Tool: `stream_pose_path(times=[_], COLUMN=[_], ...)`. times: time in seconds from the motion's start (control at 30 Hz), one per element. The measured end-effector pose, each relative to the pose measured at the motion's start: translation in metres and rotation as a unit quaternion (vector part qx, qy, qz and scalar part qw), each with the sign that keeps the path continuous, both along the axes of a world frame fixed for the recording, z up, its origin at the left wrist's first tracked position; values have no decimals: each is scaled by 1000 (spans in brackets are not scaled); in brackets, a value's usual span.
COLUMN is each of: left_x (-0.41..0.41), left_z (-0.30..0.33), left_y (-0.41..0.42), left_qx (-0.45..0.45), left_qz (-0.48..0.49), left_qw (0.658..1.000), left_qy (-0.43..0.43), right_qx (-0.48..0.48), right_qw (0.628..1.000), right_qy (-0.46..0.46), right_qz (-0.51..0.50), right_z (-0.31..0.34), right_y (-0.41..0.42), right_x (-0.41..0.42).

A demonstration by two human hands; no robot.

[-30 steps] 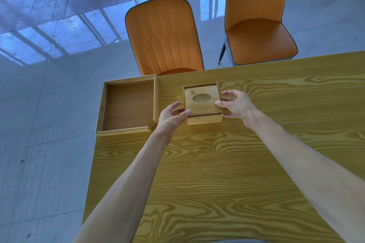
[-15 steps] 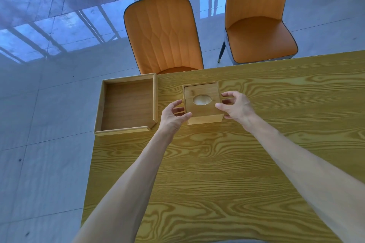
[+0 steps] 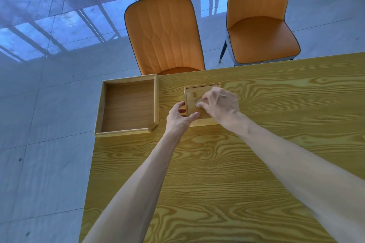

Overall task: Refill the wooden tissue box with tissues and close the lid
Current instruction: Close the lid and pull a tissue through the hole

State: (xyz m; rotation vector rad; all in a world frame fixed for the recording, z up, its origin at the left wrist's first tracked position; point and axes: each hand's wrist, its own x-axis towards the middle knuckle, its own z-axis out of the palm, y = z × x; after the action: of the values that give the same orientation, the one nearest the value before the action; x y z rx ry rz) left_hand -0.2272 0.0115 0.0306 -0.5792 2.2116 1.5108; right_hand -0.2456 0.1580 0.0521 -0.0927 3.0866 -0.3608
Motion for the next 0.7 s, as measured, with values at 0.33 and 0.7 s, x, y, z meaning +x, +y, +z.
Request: stream_pose_path(times=[0.33,0.7], left_x=[0,2], left_z=[-2,-4], left_y=[0,-2], left_qx=[-11,-2], left_qz=[-7,-8], left_qw=[1000,1000], left_qy=[14,21], right_qx=[65,116], right_qw=[994,972], right_qy=[-19,-60], right_qz=[83,197], right_z=[-5,8], right_y=[-9,-3], right_x=[-16,-15])
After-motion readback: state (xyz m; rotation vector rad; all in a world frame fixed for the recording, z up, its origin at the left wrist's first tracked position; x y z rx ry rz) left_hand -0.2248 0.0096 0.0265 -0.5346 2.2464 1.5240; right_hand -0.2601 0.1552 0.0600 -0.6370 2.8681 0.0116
